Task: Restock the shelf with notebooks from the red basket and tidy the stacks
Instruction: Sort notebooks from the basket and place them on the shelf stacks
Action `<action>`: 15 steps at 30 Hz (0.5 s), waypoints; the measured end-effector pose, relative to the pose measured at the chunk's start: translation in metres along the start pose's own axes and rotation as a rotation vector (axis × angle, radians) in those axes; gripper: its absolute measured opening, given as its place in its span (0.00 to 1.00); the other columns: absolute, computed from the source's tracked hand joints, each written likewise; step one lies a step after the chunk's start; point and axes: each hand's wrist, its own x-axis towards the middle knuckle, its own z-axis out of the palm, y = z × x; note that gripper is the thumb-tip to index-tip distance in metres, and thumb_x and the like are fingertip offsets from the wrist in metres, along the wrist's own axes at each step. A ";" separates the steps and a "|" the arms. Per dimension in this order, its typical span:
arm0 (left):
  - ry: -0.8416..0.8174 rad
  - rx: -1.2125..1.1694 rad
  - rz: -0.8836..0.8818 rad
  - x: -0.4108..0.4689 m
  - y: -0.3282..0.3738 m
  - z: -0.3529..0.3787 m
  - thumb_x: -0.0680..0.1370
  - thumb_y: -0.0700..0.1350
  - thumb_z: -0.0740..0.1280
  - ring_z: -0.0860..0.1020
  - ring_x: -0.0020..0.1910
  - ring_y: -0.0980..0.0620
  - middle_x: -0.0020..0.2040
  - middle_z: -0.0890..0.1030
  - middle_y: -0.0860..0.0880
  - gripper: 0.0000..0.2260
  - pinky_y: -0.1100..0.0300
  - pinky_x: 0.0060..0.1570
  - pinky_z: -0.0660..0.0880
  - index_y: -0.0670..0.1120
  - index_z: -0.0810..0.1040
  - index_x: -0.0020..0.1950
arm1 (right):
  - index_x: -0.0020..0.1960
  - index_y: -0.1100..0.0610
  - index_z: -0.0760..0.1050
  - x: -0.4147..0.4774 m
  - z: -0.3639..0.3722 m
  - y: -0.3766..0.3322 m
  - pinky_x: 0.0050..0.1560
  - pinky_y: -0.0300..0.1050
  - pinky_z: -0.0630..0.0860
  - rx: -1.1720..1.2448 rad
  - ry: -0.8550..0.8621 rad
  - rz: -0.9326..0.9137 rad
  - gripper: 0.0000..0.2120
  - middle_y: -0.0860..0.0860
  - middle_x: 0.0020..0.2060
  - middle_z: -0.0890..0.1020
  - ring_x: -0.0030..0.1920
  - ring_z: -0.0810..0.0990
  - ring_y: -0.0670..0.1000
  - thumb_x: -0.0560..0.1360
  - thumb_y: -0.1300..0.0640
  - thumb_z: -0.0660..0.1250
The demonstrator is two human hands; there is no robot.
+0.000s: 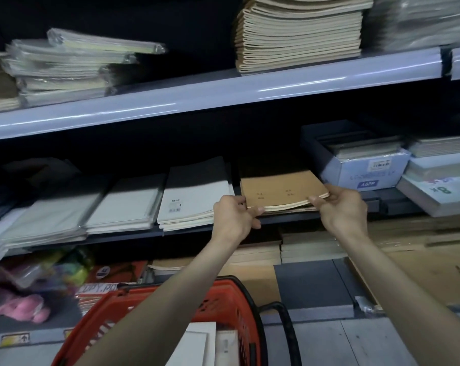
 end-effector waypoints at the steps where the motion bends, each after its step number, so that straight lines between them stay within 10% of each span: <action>1: 0.019 0.038 0.009 0.003 -0.002 0.002 0.78 0.45 0.76 0.86 0.40 0.53 0.36 0.87 0.42 0.20 0.75 0.36 0.71 0.37 0.79 0.66 | 0.69 0.62 0.79 0.002 0.002 0.002 0.58 0.35 0.69 -0.028 0.003 -0.013 0.22 0.53 0.49 0.86 0.55 0.82 0.50 0.78 0.56 0.75; 4: 0.048 0.093 0.010 0.007 -0.010 0.005 0.78 0.47 0.75 0.81 0.28 0.50 0.38 0.86 0.39 0.17 0.56 0.32 0.83 0.38 0.82 0.63 | 0.66 0.62 0.81 0.006 0.004 0.008 0.57 0.38 0.71 -0.124 0.029 -0.061 0.22 0.56 0.51 0.87 0.51 0.81 0.51 0.76 0.53 0.77; 11: 0.048 0.092 0.004 0.005 -0.013 0.002 0.79 0.47 0.74 0.86 0.33 0.45 0.38 0.86 0.43 0.23 0.68 0.28 0.78 0.38 0.77 0.70 | 0.65 0.60 0.82 0.008 0.009 0.015 0.58 0.39 0.74 -0.208 -0.024 -0.072 0.19 0.54 0.51 0.88 0.53 0.84 0.53 0.78 0.51 0.74; 15: 0.022 0.163 0.084 -0.010 -0.016 -0.017 0.80 0.51 0.71 0.86 0.34 0.49 0.40 0.86 0.53 0.22 0.58 0.39 0.84 0.44 0.77 0.72 | 0.67 0.59 0.76 -0.006 0.008 0.013 0.59 0.52 0.74 -0.313 -0.003 -0.020 0.23 0.59 0.59 0.83 0.62 0.79 0.63 0.81 0.44 0.67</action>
